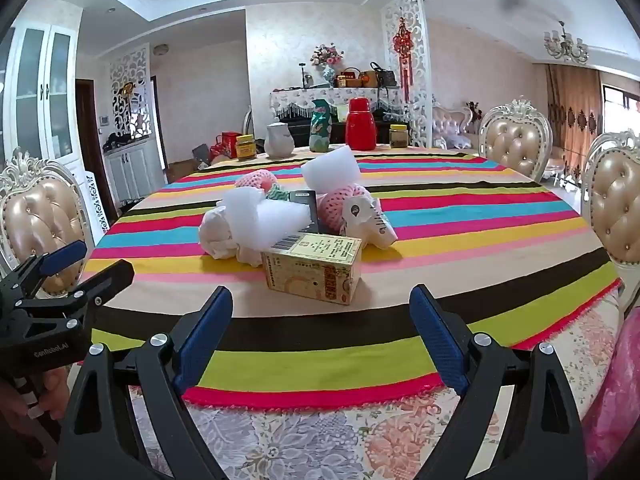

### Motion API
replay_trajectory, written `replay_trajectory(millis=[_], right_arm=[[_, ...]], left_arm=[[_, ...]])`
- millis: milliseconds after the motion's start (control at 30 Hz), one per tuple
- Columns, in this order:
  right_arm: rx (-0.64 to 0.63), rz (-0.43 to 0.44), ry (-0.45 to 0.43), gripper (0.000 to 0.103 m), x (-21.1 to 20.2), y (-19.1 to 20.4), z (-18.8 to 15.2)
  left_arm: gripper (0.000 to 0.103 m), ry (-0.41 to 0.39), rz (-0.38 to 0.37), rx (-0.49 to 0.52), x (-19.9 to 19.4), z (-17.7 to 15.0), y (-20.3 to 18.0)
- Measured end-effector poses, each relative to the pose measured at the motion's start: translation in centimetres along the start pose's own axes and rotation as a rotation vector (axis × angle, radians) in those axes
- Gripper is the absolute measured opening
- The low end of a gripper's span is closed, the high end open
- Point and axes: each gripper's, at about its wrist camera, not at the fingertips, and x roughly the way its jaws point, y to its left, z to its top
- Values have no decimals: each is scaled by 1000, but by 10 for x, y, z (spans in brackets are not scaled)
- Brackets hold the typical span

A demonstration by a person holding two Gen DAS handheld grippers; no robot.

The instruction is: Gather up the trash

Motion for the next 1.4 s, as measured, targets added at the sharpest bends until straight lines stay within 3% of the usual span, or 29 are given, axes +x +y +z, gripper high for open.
replay_trajectory(millis=[1400], right_arm=[[31, 19, 0, 85, 4, 1, -4]], left_arm=[[99, 14, -2, -15, 2, -3, 2]])
